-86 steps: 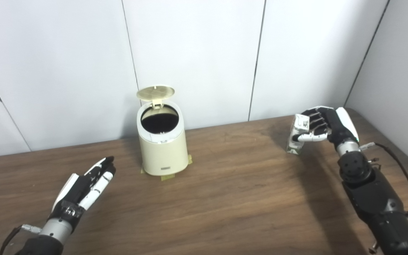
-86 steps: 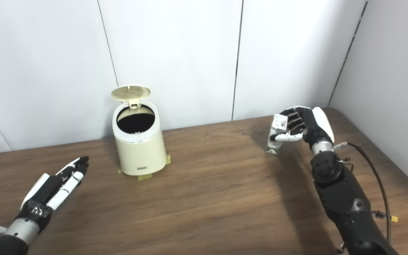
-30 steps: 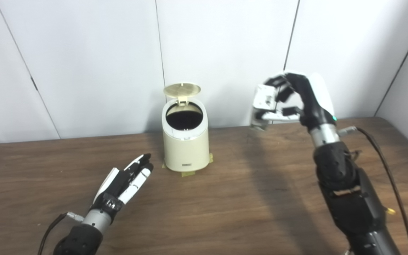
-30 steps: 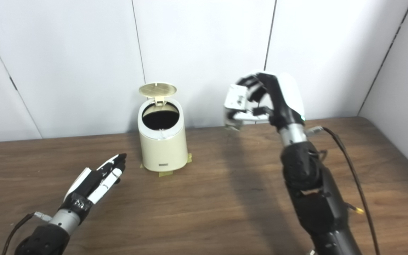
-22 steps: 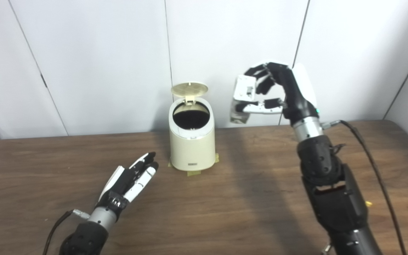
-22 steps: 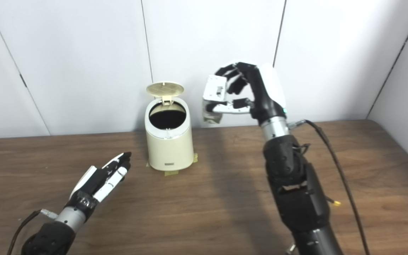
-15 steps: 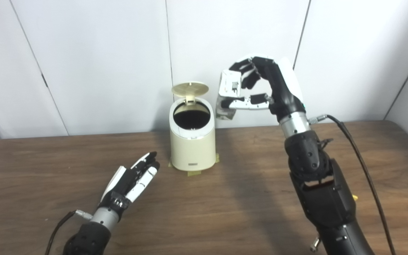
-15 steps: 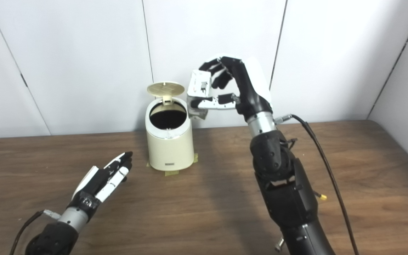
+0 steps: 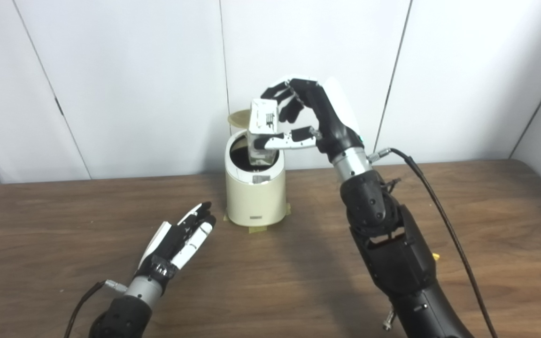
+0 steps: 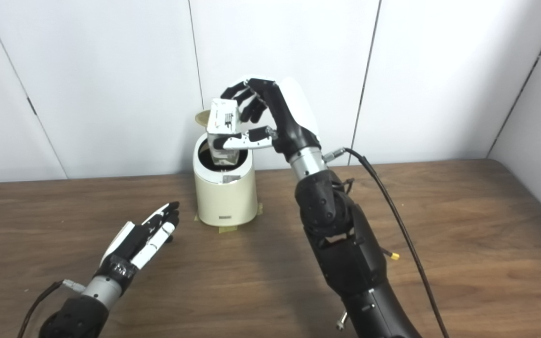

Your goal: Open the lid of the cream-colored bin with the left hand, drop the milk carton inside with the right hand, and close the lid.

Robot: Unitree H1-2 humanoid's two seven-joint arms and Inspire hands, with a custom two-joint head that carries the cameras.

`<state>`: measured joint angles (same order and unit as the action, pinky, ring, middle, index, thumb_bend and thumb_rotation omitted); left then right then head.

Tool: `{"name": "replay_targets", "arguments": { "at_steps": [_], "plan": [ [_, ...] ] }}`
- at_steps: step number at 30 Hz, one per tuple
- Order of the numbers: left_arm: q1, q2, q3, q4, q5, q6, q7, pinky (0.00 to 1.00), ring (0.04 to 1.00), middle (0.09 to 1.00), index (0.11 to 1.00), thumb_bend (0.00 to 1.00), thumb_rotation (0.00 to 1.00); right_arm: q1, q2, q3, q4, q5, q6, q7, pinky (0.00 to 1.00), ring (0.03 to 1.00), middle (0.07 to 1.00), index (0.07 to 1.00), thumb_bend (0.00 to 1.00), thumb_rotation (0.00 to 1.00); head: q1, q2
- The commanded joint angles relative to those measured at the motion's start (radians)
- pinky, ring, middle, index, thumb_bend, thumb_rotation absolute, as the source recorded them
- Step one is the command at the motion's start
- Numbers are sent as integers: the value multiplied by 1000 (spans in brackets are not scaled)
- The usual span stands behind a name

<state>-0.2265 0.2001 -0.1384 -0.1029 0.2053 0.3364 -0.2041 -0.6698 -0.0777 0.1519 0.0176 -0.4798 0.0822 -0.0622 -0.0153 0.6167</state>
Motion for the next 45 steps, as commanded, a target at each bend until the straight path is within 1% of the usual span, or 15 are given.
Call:
{"name": "replay_targets", "arguments": {
  "at_steps": [1,4,6,9,14,18,24,29,33,39,45],
  "plan": [
    [-32,-1,1,-23,3,-38,13,839,922,950,964,509,880,-65,14,-1,-25,6,-32,-14,361,393,495,520,516,0,-1,2],
    [-34,-3,-2,-29,8,-31,15,840,922,948,961,511,883,-68,22,5,-5,5,-44,-17,357,394,498,520,515,0,-3,3],
    [-34,-6,-1,-29,8,-31,16,848,924,947,959,510,887,-70,26,9,22,8,-70,-24,353,393,501,520,515,0,-3,3],
    [-31,-10,-2,-34,10,-26,19,847,921,940,954,507,883,-76,31,12,62,16,-109,-32,309,411,506,526,497,0,-5,5],
    [-23,-10,-1,-34,13,-35,20,843,919,943,951,502,880,-90,40,7,111,28,-128,-39,309,419,512,517,496,0,-5,8],
    [-20,-8,5,-35,5,-33,20,849,925,949,959,502,868,-101,42,8,148,25,-152,-58,285,419,525,521,493,0,-6,8],
    [-21,-8,13,-40,1,-28,19,838,918,948,960,508,873,-114,38,6,169,26,-163,-63,299,419,514,523,494,0,-10,9],
    [-16,-13,14,-40,4,-26,24,832,912,939,948,492,862,-125,39,-7,165,24,-141,-73,312,420,506,521,496,0,-13,8],
    [-10,-16,14,-37,3,-37,28,840,913,939,949,482,861,-132,38,-13,161,19,-121,-70,319,413,500,520,497,0,-12,9],
    [-5,-19,17,-45,-2,-33,27,857,927,947,954,474,853,-133,27,-8,177,7,-142,-75,317,406,499,521,496,0,-16,12],
    [-7,-24,13,-52,6,-23,28,857,924,943,954,488,861,-132,1,19,197,-60,-186,-109,329,403,496,526,496,0,-18,18]
  ]
}}
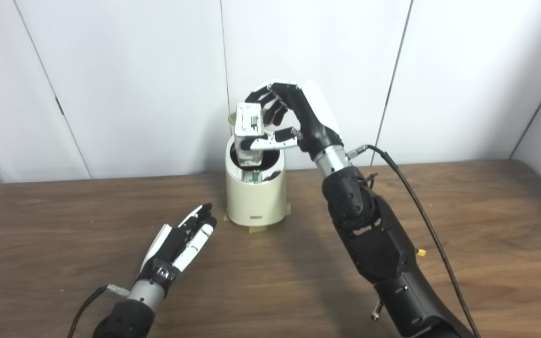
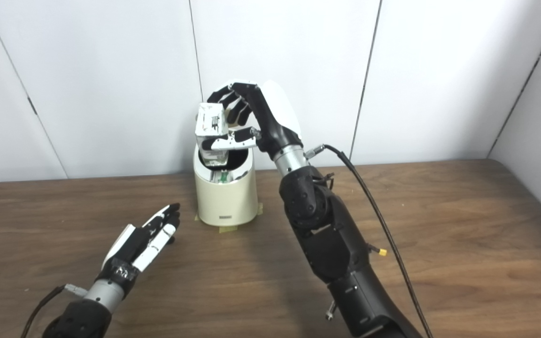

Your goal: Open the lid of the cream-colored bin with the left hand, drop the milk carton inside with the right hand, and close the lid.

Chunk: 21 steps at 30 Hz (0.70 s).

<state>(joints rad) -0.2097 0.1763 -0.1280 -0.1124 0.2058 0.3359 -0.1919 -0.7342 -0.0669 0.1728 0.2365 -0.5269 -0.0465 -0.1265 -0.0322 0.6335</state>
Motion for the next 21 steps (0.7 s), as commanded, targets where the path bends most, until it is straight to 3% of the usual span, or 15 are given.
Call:
{"name": "replay_targets", "arguments": {
  "at_steps": [1,6,13,21],
  "plan": [
    [-24,-1,2,-42,8,-22,17,858,925,944,953,490,861,-67,-12,2,-18,-23,-65,-52,328,403,496,525,497,0,-2,2],
    [-22,-5,-1,-42,15,-17,20,868,926,942,953,501,875,-59,-15,14,-3,-50,-100,-84,328,406,501,516,498,0,0,3],
    [-16,-10,7,-40,1,-21,19,867,931,948,954,500,846,-65,-40,43,39,-103,-208,-140,320,423,514,501,498,0,-2,5],
    [-15,-12,4,-27,5,-30,22,848,921,944,950,498,858,-73,-49,46,55,-146,-227,-160,324,422,517,493,498,0,0,1]
  ]
}}
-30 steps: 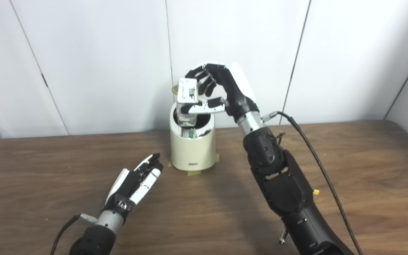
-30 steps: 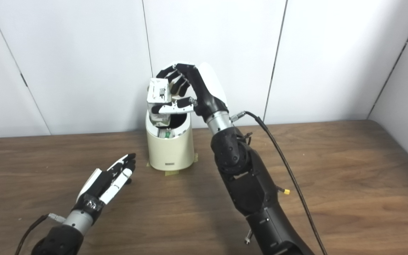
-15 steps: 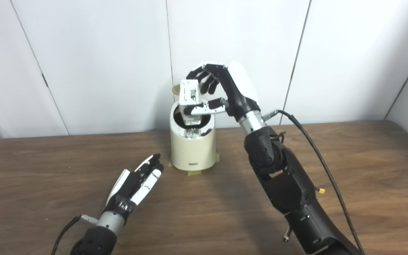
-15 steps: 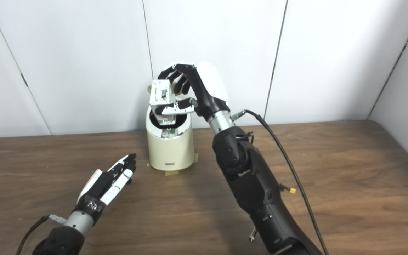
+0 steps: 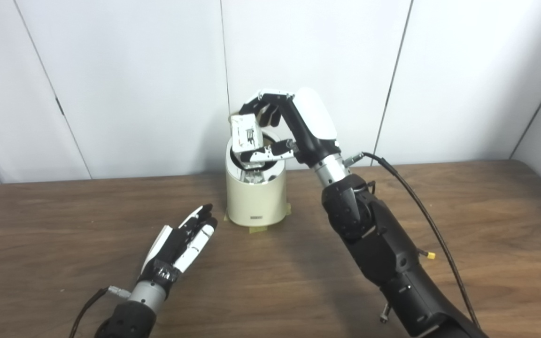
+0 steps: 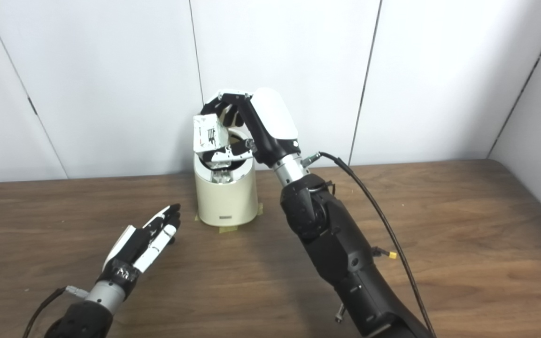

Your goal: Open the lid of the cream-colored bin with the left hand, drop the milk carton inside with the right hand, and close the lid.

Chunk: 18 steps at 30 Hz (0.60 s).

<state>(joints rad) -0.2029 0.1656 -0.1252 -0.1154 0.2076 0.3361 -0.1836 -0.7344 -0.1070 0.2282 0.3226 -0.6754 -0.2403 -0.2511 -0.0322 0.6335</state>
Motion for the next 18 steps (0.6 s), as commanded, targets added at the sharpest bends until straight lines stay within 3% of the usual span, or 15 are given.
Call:
{"name": "replay_targets", "arguments": {
  "at_steps": [1,18],
  "plan": [
    [-22,-2,1,-23,2,-30,14,848,920,944,950,499,856,-73,-10,-10,-31,1,-34,-34,324,422,517,493,498,0,1,2],
    [-17,3,-6,-23,2,-23,19,863,931,958,961,522,868,-86,-17,-10,25,-24,-83,-95,316,416,520,511,496,0,5,-2]
  ]
}}
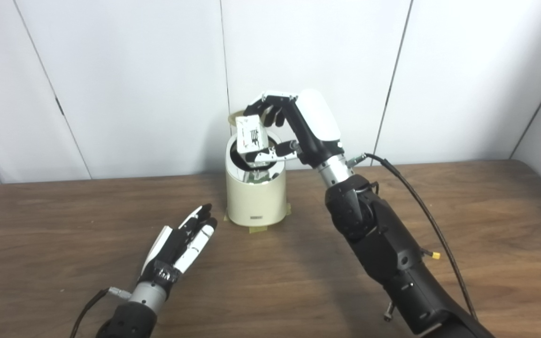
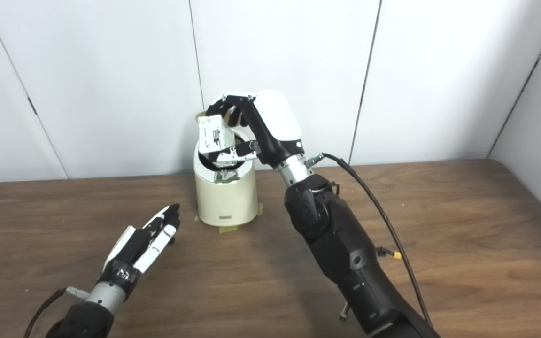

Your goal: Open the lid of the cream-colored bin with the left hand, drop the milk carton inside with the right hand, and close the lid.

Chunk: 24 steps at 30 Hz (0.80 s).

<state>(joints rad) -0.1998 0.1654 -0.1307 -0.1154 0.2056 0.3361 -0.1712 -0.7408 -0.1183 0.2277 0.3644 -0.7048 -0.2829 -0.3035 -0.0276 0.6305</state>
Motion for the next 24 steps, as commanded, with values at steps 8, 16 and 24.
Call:
{"name": "replay_targets", "arguments": {
  "at_steps": [8,16,24],
  "plan": [
    [-15,5,-12,-40,19,-20,11,868,930,959,959,505,885,-76,-5,-12,3,16,-79,-59,319,419,520,514,496,0,3,5],
    [-5,2,-15,-55,22,-7,16,895,946,963,962,511,875,-72,-6,-12,35,1,-109,-102,326,415,511,515,497,0,6,9],
    [-4,4,-18,-62,31,-5,16,909,947,957,961,502,886,-72,-2,-4,70,-18,-112,-142,339,409,499,513,499,0,7,12]
  ]
}}
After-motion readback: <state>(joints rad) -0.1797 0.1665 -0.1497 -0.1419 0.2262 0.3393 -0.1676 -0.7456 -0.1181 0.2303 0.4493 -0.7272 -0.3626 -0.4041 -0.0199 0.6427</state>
